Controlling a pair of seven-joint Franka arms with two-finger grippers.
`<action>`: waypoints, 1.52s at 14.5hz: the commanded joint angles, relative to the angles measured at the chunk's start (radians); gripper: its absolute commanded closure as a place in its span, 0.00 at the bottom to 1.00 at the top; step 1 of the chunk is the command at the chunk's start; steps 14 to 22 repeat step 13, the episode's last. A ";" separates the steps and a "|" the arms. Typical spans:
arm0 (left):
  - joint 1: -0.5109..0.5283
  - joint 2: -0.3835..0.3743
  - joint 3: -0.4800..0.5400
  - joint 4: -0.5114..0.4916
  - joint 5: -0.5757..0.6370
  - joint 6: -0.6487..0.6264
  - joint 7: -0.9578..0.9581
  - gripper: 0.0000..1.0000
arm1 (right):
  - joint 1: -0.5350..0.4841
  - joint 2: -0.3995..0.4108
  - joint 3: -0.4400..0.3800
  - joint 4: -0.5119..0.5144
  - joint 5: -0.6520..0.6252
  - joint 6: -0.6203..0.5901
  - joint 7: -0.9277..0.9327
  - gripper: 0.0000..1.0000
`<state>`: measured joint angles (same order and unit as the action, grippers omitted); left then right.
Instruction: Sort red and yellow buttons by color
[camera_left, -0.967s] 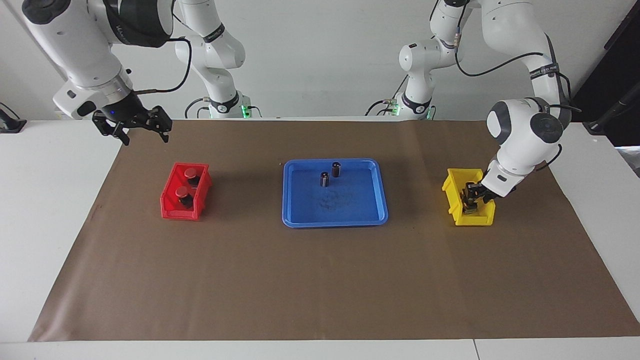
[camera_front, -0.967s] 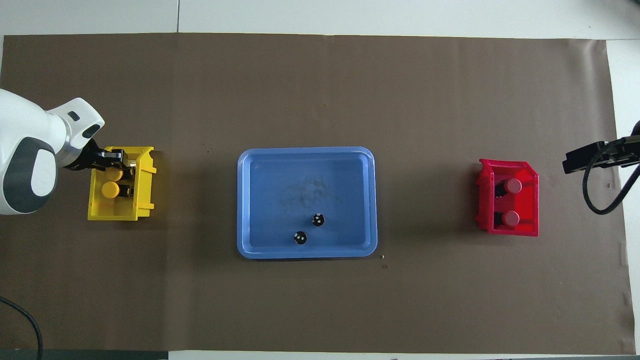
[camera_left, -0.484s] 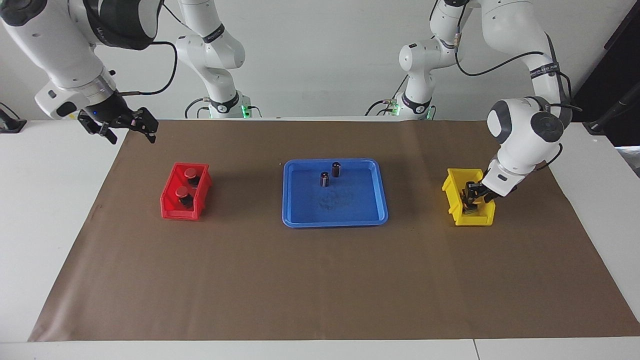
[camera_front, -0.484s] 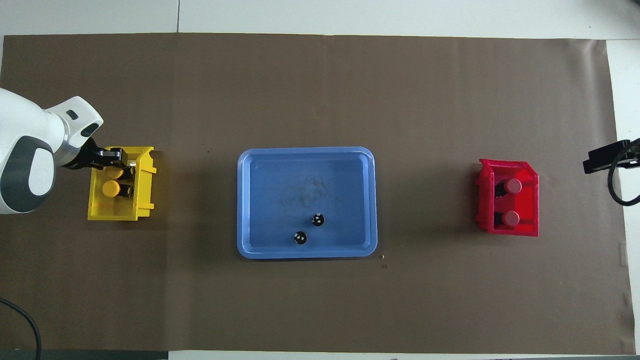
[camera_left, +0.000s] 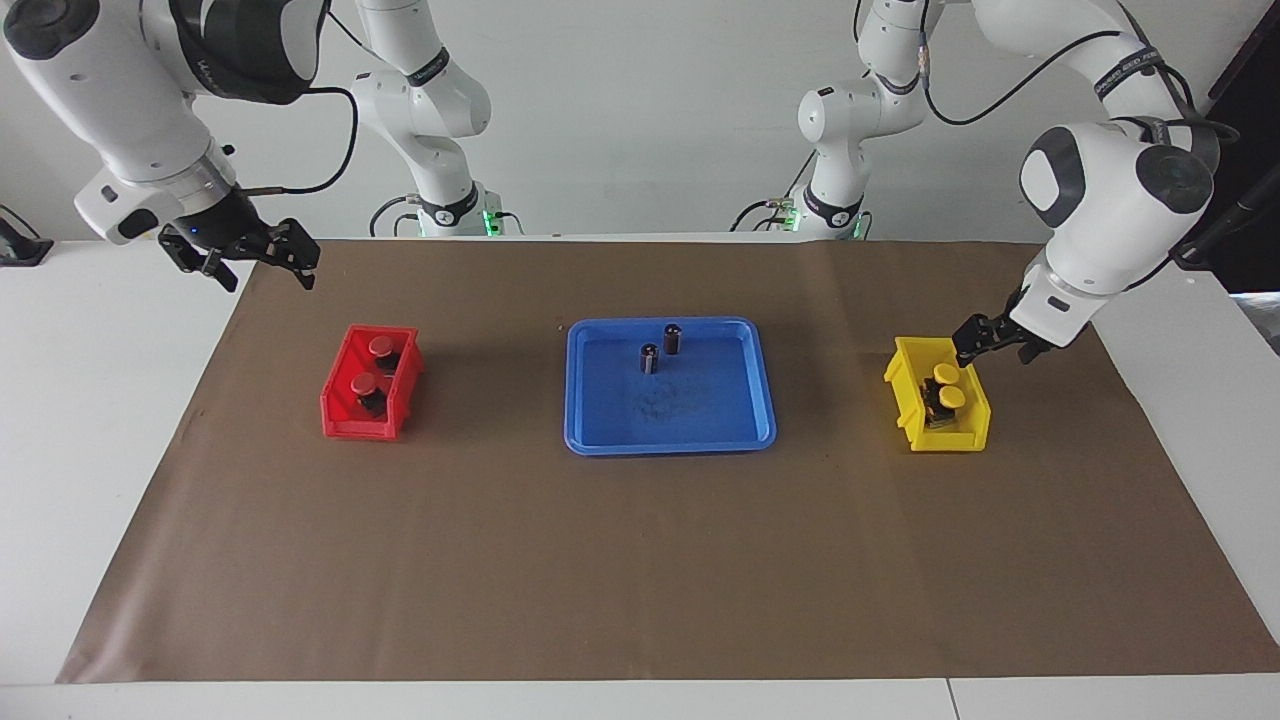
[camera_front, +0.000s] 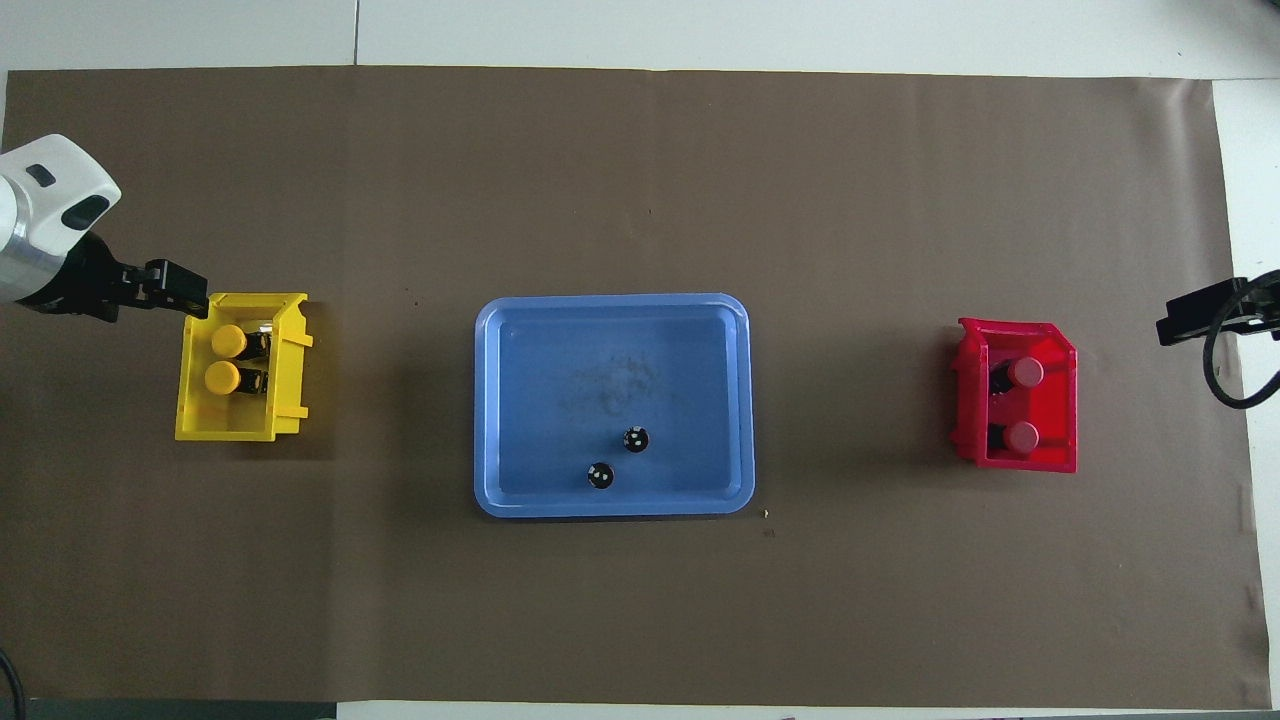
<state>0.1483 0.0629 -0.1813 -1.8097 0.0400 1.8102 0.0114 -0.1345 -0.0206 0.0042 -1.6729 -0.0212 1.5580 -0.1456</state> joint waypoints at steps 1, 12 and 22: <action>-0.003 -0.080 0.000 0.000 -0.031 -0.064 -0.010 0.00 | -0.010 -0.005 -0.007 0.004 -0.002 0.007 0.004 0.00; -0.004 -0.161 0.000 0.064 -0.055 -0.201 -0.007 0.00 | -0.010 -0.025 -0.006 0.007 -0.002 0.007 0.030 0.00; -0.004 -0.161 0.000 0.064 -0.055 -0.204 -0.007 0.00 | -0.011 -0.025 -0.006 0.005 -0.002 0.010 0.031 0.00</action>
